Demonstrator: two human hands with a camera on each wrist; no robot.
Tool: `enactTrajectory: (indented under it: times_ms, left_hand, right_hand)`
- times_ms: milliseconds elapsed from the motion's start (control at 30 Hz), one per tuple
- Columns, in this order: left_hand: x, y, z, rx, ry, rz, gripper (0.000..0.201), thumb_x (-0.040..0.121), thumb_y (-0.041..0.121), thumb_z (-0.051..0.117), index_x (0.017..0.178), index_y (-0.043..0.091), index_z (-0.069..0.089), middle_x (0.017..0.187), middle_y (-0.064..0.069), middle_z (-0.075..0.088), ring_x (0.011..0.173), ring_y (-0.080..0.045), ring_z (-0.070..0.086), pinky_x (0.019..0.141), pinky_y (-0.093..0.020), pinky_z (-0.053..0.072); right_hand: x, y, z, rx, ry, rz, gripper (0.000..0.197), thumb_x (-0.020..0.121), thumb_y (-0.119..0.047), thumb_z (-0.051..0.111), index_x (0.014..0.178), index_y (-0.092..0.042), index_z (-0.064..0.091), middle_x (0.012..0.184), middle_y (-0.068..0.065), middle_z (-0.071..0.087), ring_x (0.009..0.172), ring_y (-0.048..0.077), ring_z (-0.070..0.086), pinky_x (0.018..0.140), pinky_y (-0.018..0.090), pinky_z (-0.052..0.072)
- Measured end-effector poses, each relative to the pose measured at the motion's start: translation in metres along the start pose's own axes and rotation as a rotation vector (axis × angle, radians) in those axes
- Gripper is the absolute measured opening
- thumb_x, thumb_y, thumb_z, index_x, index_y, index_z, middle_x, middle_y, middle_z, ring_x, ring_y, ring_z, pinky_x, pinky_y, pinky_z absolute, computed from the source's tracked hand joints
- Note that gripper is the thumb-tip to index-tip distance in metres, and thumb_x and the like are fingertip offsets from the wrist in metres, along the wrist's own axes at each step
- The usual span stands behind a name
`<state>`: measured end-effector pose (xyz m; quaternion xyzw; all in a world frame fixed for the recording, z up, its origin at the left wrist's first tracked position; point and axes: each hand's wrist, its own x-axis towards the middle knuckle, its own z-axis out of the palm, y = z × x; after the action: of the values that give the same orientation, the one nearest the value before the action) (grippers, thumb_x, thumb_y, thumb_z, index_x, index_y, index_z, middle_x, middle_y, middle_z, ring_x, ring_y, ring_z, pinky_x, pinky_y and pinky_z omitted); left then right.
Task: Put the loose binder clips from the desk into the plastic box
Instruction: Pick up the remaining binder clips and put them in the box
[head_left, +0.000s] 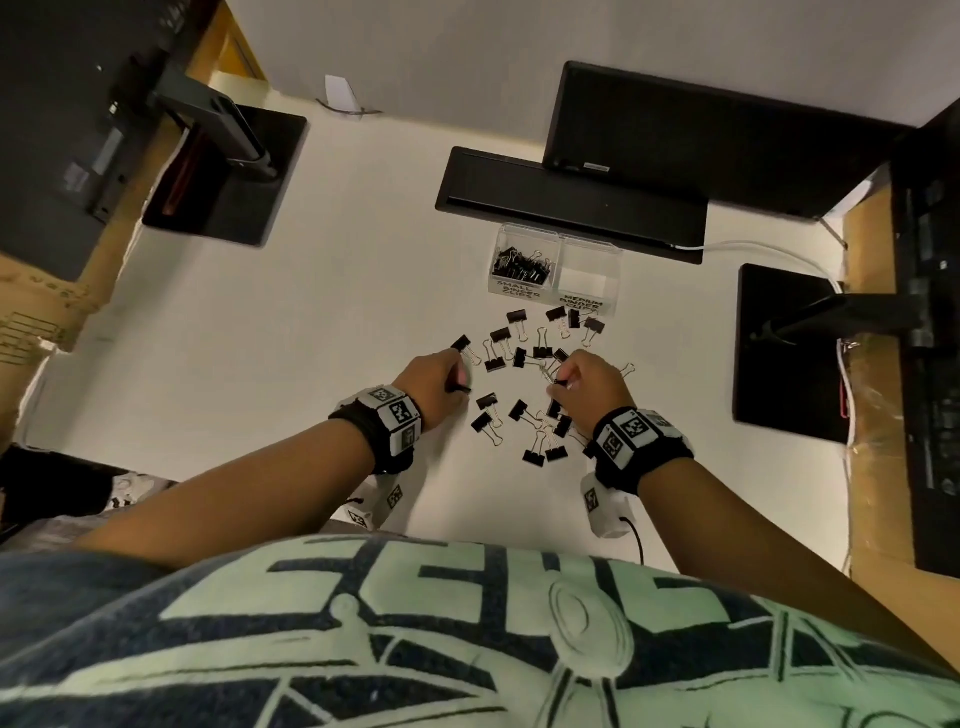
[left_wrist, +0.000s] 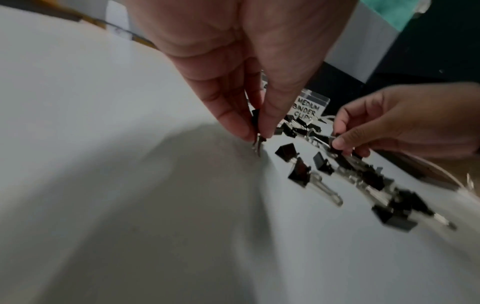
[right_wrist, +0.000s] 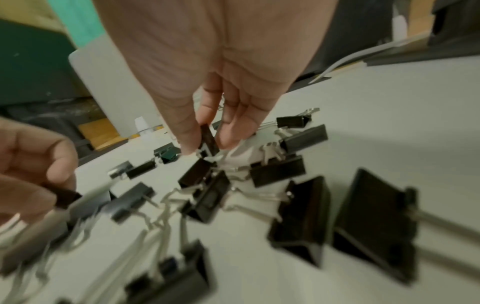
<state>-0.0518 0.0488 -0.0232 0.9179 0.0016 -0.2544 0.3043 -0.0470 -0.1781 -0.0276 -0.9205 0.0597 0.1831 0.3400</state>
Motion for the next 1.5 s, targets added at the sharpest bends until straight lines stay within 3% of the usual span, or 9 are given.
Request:
enactTrajectory:
  times_ms: [167, 267, 467, 767, 933, 1067, 1233, 1367, 1500]
  left_hand:
    - [0.003, 0.003, 0.0, -0.115, 0.017, -0.002, 0.019, 0.086, 0.003, 0.052, 0.088, 0.02, 0.06, 0.093, 0.002, 0.061, 0.081, -0.018, 0.056, 0.075, -0.024, 0.041]
    - [0.006, 0.009, 0.002, -0.018, -0.034, 0.061, 0.033, 0.088, -0.001, 0.044, 0.091, 0.019, 0.07, 0.099, 0.002, 0.056, 0.088, -0.018, 0.056, 0.078, -0.022, 0.039]
    - [0.01, 0.016, 0.015, 0.258, -0.076, 0.189, 0.025, 0.089, 0.011, 0.052, 0.11, 0.017, 0.065, 0.114, -0.007, 0.051, 0.102, -0.026, 0.056, 0.086, -0.039, 0.051]
    - [0.013, 0.02, 0.019, 0.516, -0.146, 0.341, 0.026, 0.091, 0.014, 0.051, 0.116, 0.013, 0.056, 0.12, -0.008, 0.046, 0.108, -0.027, 0.049, 0.08, -0.038, 0.049]
    - [0.014, 0.019, 0.022, 0.51, -0.102, 0.325, 0.025, 0.09, 0.015, 0.052, 0.113, 0.006, 0.05, 0.117, -0.011, 0.045, 0.094, -0.029, 0.054, 0.072, -0.038, 0.051]
    - [0.015, 0.02, 0.02, 0.459, -0.099, 0.298, 0.024, 0.091, 0.016, 0.051, 0.112, 0.006, 0.047, 0.116, -0.01, 0.045, 0.089, -0.027, 0.054, 0.067, -0.034, 0.045]
    - [0.017, 0.02, 0.018, 0.278, -0.132, 0.226, 0.014, 0.086, 0.014, 0.056, 0.097, 0.01, 0.05, 0.104, -0.006, 0.049, 0.084, -0.024, 0.054, 0.072, -0.034, 0.048]
    - [0.019, 0.025, 0.011, 0.141, -0.119, 0.205, 0.012, 0.082, 0.009, 0.06, 0.091, 0.013, 0.054, 0.095, 0.001, 0.047, 0.082, -0.017, 0.049, 0.073, -0.025, 0.039]
    - [0.027, 0.045, -0.006, 0.09, -0.071, 0.233, 0.011, 0.083, 0.009, 0.062, 0.087, 0.015, 0.055, 0.092, 0.002, 0.051, 0.082, -0.014, 0.05, 0.075, -0.022, 0.037]
  right_hand:
    - [0.004, 0.003, -0.01, 0.274, 0.034, 0.112, 0.02, 0.084, -0.011, 0.067, 0.102, -0.013, 0.062, 0.081, -0.003, 0.058, 0.07, 0.007, 0.053, 0.064, 0.016, 0.044]
    - [0.004, 0.003, -0.016, 0.34, -0.007, 0.1, 0.026, 0.089, -0.004, 0.057, 0.108, -0.019, 0.064, 0.079, 0.004, 0.056, 0.066, 0.013, 0.055, 0.054, 0.016, 0.041]
    - [-0.006, -0.005, -0.017, 0.033, -0.043, -0.002, 0.02, 0.089, -0.005, 0.052, 0.097, -0.013, 0.069, 0.1, -0.003, 0.061, 0.087, 0.014, 0.057, 0.084, 0.029, 0.052]
    - [-0.006, 0.0, -0.006, -0.297, -0.254, -0.127, 0.026, 0.084, -0.019, 0.067, 0.108, -0.01, 0.062, 0.115, 0.002, 0.05, 0.097, 0.018, 0.054, 0.082, 0.025, 0.042]
    - [0.001, 0.004, -0.003, -0.289, -0.218, -0.136, 0.014, 0.086, -0.02, 0.065, 0.087, -0.008, 0.06, 0.098, -0.004, 0.043, 0.087, 0.013, 0.046, 0.079, 0.028, 0.042]
    - [0.005, 0.001, -0.007, -0.243, -0.193, -0.155, 0.007, 0.088, -0.015, 0.06, 0.082, -0.014, 0.056, 0.093, -0.003, 0.05, 0.086, 0.015, 0.053, 0.077, 0.026, 0.043]
    - [0.032, -0.019, -0.039, -0.024, 0.039, -0.125, 0.01, 0.091, -0.012, 0.055, 0.095, -0.011, 0.065, 0.107, 0.001, 0.06, 0.089, 0.012, 0.057, 0.078, 0.019, 0.049]
    - [0.067, -0.035, -0.069, -0.021, 0.166, -0.104, 0.022, 0.091, -0.007, 0.052, 0.106, -0.014, 0.065, 0.12, 0.004, 0.059, 0.102, 0.018, 0.059, 0.092, 0.026, 0.048]
    - [0.086, -0.039, -0.076, -0.119, 0.105, -0.07, 0.031, 0.089, -0.003, 0.049, 0.111, -0.016, 0.064, 0.12, 0.006, 0.057, 0.106, 0.021, 0.057, 0.078, 0.024, 0.043]
